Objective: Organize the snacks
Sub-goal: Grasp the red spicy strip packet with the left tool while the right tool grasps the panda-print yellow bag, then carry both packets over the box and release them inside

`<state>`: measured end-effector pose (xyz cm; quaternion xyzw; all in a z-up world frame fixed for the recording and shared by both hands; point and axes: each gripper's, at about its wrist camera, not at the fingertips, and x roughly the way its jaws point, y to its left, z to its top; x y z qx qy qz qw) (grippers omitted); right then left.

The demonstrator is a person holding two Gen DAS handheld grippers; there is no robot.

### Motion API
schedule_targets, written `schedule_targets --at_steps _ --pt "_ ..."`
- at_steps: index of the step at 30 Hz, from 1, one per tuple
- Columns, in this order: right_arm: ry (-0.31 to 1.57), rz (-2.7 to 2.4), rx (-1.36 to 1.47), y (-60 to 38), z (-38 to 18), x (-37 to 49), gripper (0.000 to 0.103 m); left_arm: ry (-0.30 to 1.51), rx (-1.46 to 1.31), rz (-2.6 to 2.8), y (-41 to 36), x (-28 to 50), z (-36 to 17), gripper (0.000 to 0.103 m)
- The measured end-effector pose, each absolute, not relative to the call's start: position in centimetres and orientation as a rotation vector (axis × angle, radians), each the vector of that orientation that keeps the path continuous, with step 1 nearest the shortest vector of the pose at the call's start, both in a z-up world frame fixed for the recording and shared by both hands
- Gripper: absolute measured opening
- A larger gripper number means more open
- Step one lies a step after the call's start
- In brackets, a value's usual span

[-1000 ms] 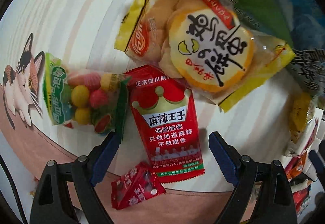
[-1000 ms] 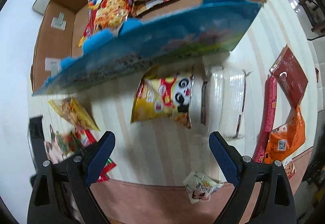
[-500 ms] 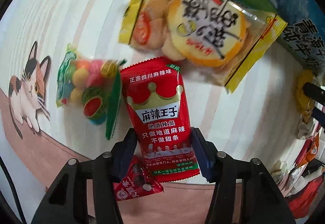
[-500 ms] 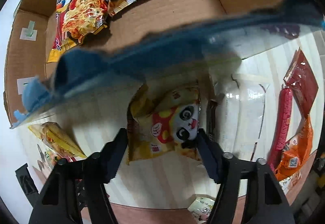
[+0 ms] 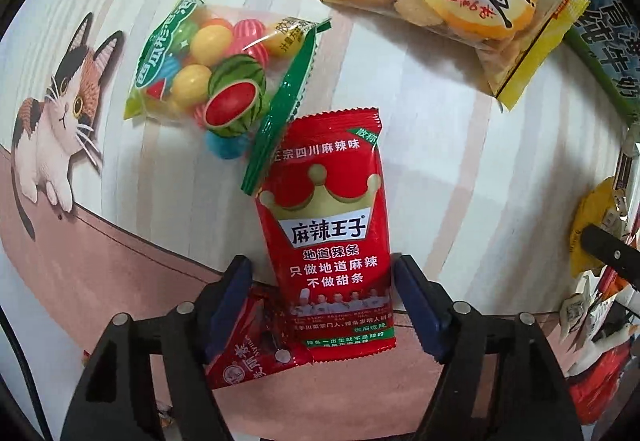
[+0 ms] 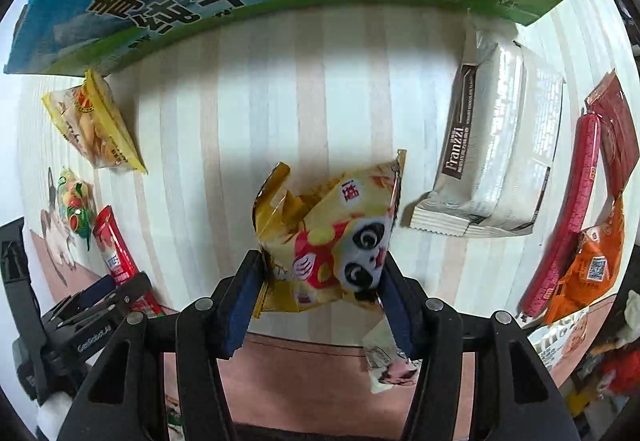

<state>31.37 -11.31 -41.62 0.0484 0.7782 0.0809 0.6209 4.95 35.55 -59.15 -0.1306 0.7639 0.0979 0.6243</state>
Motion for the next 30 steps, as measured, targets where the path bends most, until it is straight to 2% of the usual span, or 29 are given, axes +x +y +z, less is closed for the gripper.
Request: schedule_targets --at_steps 2,4,5,14,30 --pt "1.792 0.184 0.101 -11.3 -42.4 30.8 0.06 1.744 -0.293 0.22 35.4 4.7 -59.0 0.071" --pt "1.788 0.18 0.1 -10.9 -42.5 30.6 0.059 1.723 -0.275 0.215 35.0 5.0 -58.4 0.048" --pt "1.785 0.18 0.103 -10.9 -42.5 30.5 0.058 1.727 -0.263 0.207 34.9 4.9 -58.3 0.047" --pt "1.756 0.192 0.148 -12.9 -40.6 29.7 0.052 1.719 -0.3 0.193 36.4 4.6 -56.7 0.043" --pt "1.66 0.311 0.221 -15.0 -33.4 29.2 0.052 1.581 -0.244 0.029 33.8 3.7 -47.4 0.042"
